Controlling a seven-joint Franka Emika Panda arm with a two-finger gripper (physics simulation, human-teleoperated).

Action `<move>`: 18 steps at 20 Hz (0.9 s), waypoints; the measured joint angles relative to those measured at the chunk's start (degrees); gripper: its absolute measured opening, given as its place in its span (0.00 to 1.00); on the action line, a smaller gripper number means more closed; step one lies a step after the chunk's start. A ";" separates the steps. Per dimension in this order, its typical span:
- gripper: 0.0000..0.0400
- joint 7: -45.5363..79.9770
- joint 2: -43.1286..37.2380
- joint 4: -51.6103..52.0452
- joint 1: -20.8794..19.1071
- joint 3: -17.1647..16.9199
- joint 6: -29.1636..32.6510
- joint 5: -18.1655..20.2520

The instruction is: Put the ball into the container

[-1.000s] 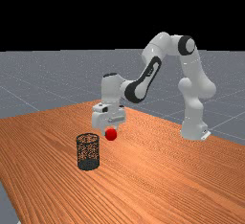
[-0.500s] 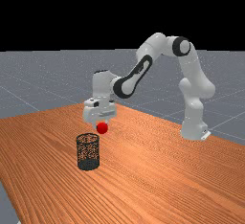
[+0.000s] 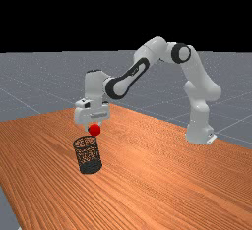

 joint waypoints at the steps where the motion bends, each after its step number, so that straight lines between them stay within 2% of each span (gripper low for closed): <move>1: 0.68 2.28 -0.14 -0.32 0.77 -0.94 0.67 -1.04; 2: 0.68 1.25 -0.16 -0.40 0.05 -0.29 1.07 0.26; 5: 0.68 3.59 -0.96 0.72 0.49 -0.88 -2.15 -0.04; 7: 0.68 1.72 -2.43 2.46 -0.15 -0.26 -5.81 0.62; 9: 0.68 0.72 -3.48 3.19 -0.04 -0.34 -7.12 -0.28; 10: 0.68 3.09 -1.16 7.40 0.60 -1.03 -11.61 -1.33; 11: 0.68 3.16 -0.03 7.72 0.68 -1.10 -11.34 -1.47; 15: 0.66 0.16 5.16 2.21 -0.02 0.04 5.19 -0.08; 16: 0.81 -0.79 5.51 2.82 -0.37 0.29 6.72 -0.03; 18: 0.93 -5.12 6.96 5.87 -2.34 0.96 5.20 0.31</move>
